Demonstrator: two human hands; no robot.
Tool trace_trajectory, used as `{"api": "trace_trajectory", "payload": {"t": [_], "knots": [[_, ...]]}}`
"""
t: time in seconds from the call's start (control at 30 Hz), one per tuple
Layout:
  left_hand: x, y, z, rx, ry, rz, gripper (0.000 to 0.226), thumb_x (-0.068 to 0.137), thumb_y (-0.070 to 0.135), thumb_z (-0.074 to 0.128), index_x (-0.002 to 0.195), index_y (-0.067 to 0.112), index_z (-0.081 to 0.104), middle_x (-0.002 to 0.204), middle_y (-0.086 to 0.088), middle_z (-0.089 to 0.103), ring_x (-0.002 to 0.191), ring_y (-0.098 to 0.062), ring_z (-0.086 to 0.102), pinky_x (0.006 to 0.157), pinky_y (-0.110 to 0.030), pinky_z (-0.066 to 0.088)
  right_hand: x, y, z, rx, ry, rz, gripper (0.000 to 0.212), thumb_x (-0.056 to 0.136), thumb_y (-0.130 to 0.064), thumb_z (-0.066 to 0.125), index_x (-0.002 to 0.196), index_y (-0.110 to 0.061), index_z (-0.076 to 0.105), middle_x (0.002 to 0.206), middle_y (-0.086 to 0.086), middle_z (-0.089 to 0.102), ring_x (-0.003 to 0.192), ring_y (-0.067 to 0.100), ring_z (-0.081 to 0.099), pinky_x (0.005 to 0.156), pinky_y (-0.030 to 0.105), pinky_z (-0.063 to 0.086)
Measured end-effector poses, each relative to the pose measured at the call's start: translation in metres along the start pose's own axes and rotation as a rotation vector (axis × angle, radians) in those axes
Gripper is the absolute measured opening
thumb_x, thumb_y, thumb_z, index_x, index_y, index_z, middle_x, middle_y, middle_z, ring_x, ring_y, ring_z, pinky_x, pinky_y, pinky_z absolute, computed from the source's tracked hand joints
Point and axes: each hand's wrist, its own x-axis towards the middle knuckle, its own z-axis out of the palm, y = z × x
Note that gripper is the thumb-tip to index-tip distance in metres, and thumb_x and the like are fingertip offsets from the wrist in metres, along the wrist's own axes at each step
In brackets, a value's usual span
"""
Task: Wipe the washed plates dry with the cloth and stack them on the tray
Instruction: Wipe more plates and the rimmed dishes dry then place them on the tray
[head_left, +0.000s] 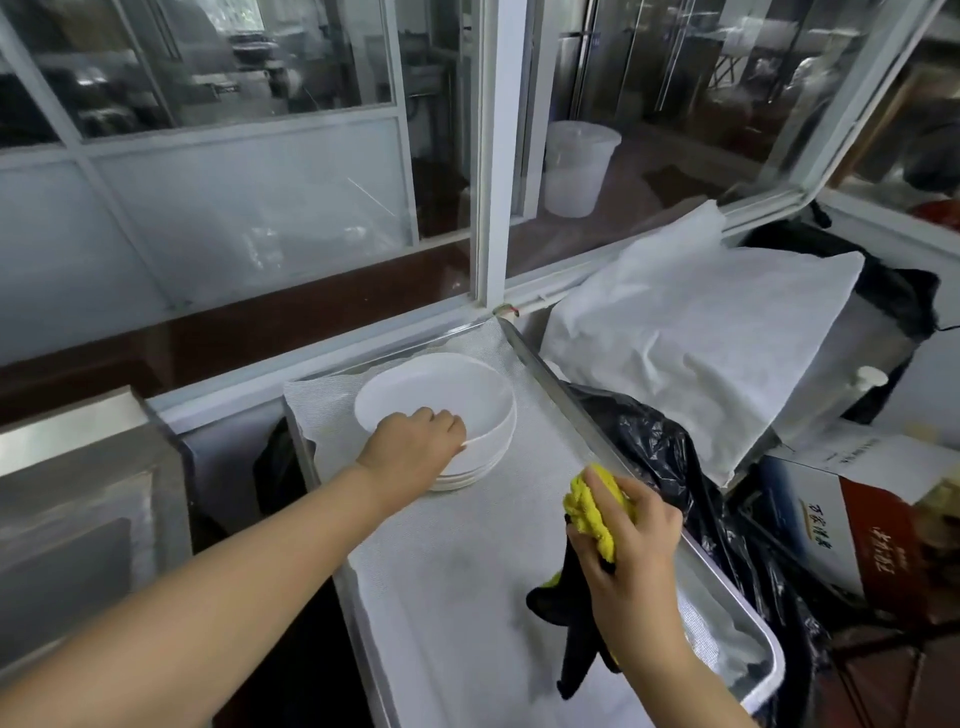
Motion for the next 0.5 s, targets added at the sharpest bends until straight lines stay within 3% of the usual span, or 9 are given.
{"api": "trace_trajectory", "payload": {"t": [0.1, 0.23, 0.3, 0.37, 0.43, 0.5], "knots": [[0.003, 0.002, 0.013, 0.02, -0.016, 0.007, 0.02, 0.067, 0.034, 0.082, 0.072, 0.018, 0.071, 0.064, 0.006, 0.062, 0.05, -0.012, 0.056, 0.035, -0.019, 0.034, 0.001, 0.011, 0.003, -0.025, -0.032, -0.04, 0.074, 0.068, 0.003, 0.081, 0.129, -0.027, 0.05, 0.124, 0.009, 0.049, 0.103, 0.013, 0.029, 0.09, 0.034, 0.029], [0.005, 0.006, 0.028, 0.023, -0.009, 0.016, 0.032, 0.049, 0.013, 0.084, 0.08, 0.013, 0.073, 0.066, 0.002, 0.063, 0.056, -0.013, 0.059, 0.038, -0.021, 0.037, 0.002, 0.021, 0.005, -0.043, -0.047, -0.039, 0.08, 0.064, 0.005, 0.083, 0.129, -0.027, 0.05, 0.122, 0.009, 0.05, 0.1, 0.016, 0.031, 0.087, 0.037, 0.032], [0.007, 0.009, 0.034, 0.029, 0.048, 0.021, 0.022, 0.058, 0.009, 0.076, 0.08, 0.011, 0.073, 0.067, 0.001, 0.063, 0.056, -0.014, 0.06, 0.039, -0.022, 0.039, 0.001, 0.024, 0.006, -0.05, -0.058, -0.046, 0.079, 0.064, 0.004, 0.083, 0.129, -0.026, 0.05, 0.122, 0.009, 0.051, 0.1, 0.018, 0.033, 0.087, 0.036, 0.031], [0.01, 0.012, 0.039, -0.005, 0.072, 0.024, 0.017, 0.07, 0.026, 0.075, 0.079, 0.011, 0.073, 0.068, 0.0, 0.064, 0.058, -0.015, 0.061, 0.043, -0.024, 0.043, -0.001, 0.026, 0.007, -0.051, -0.076, -0.048, 0.078, 0.065, 0.003, 0.083, 0.129, -0.026, 0.05, 0.122, 0.01, 0.051, 0.101, 0.02, 0.034, 0.088, 0.035, 0.03], [0.012, 0.016, 0.043, -0.042, 0.024, 0.022, 0.038, 0.068, 0.046, 0.077, 0.079, 0.011, 0.072, 0.07, -0.001, 0.065, 0.063, -0.017, 0.064, 0.05, -0.026, 0.049, -0.002, 0.027, 0.008, -0.048, -0.089, -0.05, 0.078, 0.065, 0.001, 0.083, 0.13, -0.026, 0.05, 0.122, 0.01, 0.051, 0.1, 0.021, 0.035, 0.088, 0.035, 0.031], [0.014, 0.02, 0.045, -0.082, 0.01, -0.01, 0.045, 0.063, 0.052, 0.08, 0.079, 0.011, 0.071, 0.073, -0.002, 0.066, 0.068, -0.018, 0.065, 0.058, -0.027, 0.053, -0.004, 0.028, 0.01, -0.054, -0.094, -0.049, 0.08, 0.063, 0.001, 0.085, 0.13, -0.026, 0.05, 0.122, 0.01, 0.052, 0.101, 0.022, 0.036, 0.088, 0.037, 0.032]]}}
